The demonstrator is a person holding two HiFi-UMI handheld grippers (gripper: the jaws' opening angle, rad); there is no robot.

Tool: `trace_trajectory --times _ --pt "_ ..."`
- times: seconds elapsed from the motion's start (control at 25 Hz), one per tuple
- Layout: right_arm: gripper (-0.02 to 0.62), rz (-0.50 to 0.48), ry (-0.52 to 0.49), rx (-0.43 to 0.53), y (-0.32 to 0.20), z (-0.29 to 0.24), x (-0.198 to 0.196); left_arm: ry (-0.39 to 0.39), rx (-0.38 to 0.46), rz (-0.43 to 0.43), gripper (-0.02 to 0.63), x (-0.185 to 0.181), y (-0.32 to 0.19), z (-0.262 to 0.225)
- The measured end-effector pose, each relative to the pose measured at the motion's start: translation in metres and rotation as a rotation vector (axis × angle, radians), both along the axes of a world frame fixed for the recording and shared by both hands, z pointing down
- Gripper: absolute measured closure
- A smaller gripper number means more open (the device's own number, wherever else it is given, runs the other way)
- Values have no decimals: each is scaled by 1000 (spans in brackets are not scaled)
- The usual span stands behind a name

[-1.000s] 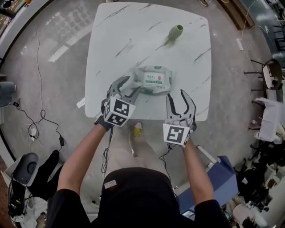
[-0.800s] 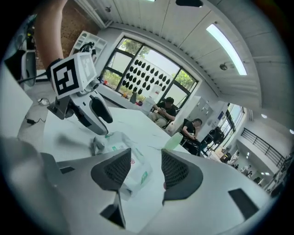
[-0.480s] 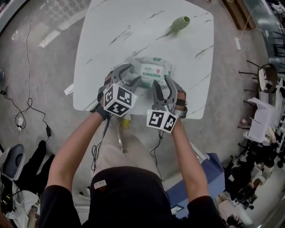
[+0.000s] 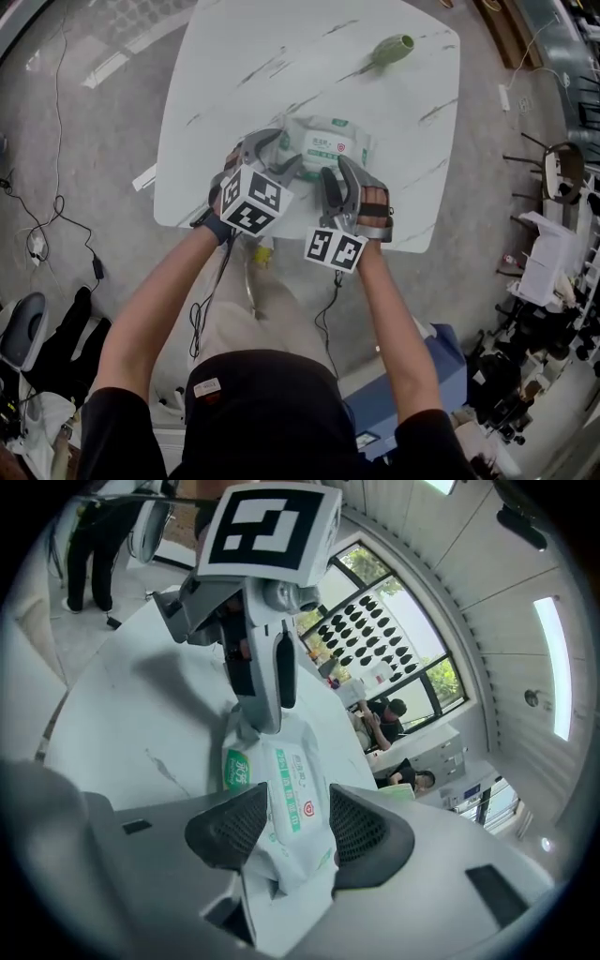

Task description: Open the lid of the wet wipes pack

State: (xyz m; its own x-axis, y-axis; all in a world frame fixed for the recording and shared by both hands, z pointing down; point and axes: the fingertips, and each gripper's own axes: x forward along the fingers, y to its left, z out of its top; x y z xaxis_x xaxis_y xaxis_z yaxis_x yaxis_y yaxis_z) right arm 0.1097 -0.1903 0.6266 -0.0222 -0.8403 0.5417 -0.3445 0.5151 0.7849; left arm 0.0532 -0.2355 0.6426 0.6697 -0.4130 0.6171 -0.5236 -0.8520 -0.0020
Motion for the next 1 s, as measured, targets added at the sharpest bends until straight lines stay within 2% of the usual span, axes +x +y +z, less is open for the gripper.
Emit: trace_trajectory --times 0.12,0.32,0.48,0.68,1.0 --pt "422 -11 29 -15 1 7 -3 23 -54 -13 381 0 3 5" --pt "410 -4 20 -31 -3 8 -1 81 -117 -32 405 1 4 12" --pt "414 -20 37 -50 -5 9 -3 85 -76 -21 412 2 6 11" --pt "480 -41 66 -95 -4 14 -7 79 -151 -9 422 2 7 12" --pt "499 -40 89 -90 -3 18 -8 76 -138 -4 426 2 6 13"
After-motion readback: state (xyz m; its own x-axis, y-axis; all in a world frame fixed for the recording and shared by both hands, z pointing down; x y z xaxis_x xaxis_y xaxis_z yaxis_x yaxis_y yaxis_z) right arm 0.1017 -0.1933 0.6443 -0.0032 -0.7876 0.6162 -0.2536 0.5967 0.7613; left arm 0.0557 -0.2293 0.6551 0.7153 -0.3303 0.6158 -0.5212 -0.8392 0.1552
